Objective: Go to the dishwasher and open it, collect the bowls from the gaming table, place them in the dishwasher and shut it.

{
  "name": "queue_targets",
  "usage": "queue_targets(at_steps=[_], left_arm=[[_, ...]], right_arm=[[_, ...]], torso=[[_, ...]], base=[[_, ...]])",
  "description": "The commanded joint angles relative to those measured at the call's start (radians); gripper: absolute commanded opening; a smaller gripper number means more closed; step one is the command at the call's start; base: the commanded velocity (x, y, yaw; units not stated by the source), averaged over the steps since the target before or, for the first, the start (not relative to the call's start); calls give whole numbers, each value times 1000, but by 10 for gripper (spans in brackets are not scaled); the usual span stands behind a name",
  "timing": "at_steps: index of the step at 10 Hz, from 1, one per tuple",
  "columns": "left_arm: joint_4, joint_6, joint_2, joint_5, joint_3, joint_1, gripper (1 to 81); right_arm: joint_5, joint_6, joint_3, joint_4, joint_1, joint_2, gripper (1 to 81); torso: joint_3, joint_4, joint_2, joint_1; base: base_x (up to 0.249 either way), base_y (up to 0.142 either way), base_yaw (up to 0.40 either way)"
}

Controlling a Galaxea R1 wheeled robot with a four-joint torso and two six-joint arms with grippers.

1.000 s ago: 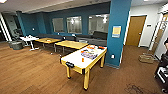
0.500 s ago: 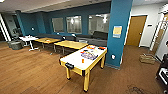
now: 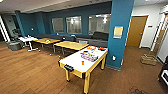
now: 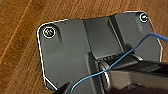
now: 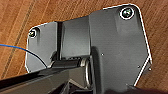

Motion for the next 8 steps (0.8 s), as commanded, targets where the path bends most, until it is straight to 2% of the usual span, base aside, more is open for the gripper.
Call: queue_targets(at_steps=[1,3,8], left_arm=[[2,6,2,50,-2,-54,811],[4,6,0,50,-2,-54,811],[0,6,-1,50,-2,-54,811]], right_arm=[[-50,-1,5,-3,50,8,811],[-50,-1,5,-3,52,8,811],[-47,-1,7,-3,50,11,811]], torso=[[0,0,0,0],[0,0,0,0],[0,0,0,0]], base=[[129,0,0],[130,0,0],[130,71,0]])
